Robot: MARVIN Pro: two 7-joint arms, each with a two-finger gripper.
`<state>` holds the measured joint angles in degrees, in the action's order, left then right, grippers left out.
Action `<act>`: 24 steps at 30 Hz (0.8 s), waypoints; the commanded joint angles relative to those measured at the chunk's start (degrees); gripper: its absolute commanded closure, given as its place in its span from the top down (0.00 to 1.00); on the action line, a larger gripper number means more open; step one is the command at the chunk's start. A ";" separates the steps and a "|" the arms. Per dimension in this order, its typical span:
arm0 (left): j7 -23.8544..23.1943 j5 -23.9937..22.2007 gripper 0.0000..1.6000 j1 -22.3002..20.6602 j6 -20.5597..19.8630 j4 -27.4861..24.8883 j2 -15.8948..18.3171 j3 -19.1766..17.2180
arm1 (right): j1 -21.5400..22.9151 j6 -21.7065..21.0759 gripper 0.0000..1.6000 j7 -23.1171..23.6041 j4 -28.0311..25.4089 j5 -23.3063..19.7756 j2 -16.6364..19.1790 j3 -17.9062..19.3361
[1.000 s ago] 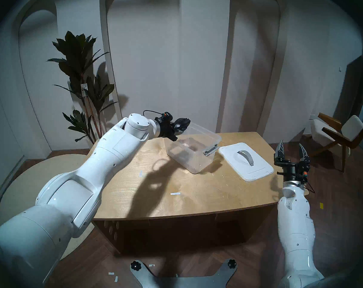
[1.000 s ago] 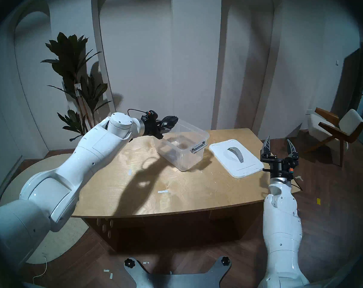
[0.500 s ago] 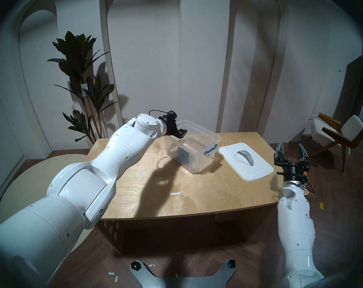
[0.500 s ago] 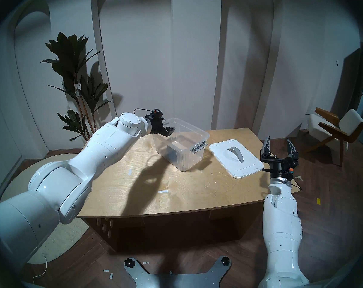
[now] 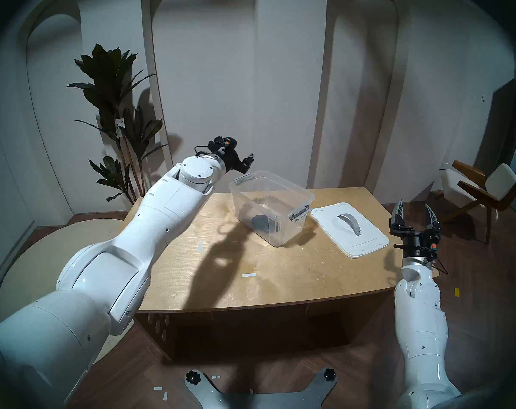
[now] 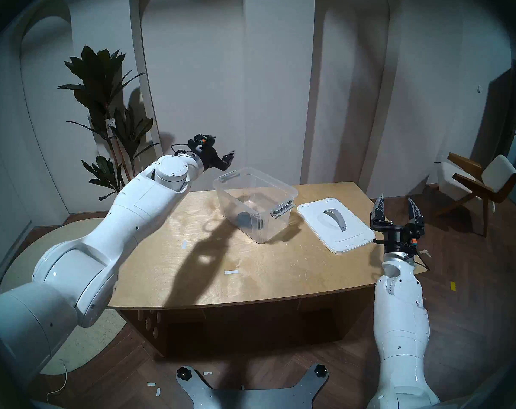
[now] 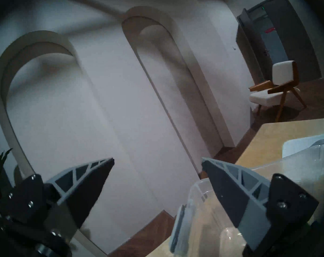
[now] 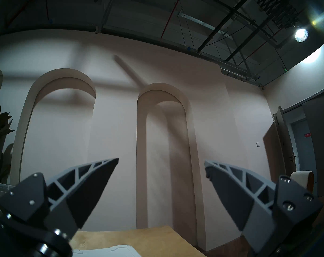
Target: Open a storage container and put mouse inside
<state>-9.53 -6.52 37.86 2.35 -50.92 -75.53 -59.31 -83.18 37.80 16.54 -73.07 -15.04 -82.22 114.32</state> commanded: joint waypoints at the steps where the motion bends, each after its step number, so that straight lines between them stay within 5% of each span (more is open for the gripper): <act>1: 4.64 -0.90 1.00 6.01 2.59 -7.61 3.98 -3.09 | 0.56 0.35 1.00 0.11 -0.88 0.00 0.16 -0.11; 15: 11.86 -2.33 1.00 15.63 6.31 -17.21 6.68 -6.53 | 2.10 -1.30 1.00 -0.36 -3.84 -1.96 -1.54 -2.04; 24: 15.96 -2.59 1.00 21.25 7.85 -23.80 8.19 -7.96 | 2.94 -9.30 1.00 -1.80 -3.91 -4.75 -0.87 -1.45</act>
<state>3.58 -9.39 55.46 8.35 -68.77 -68.78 -65.81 -81.83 33.18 15.26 -75.12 -18.03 -83.92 112.35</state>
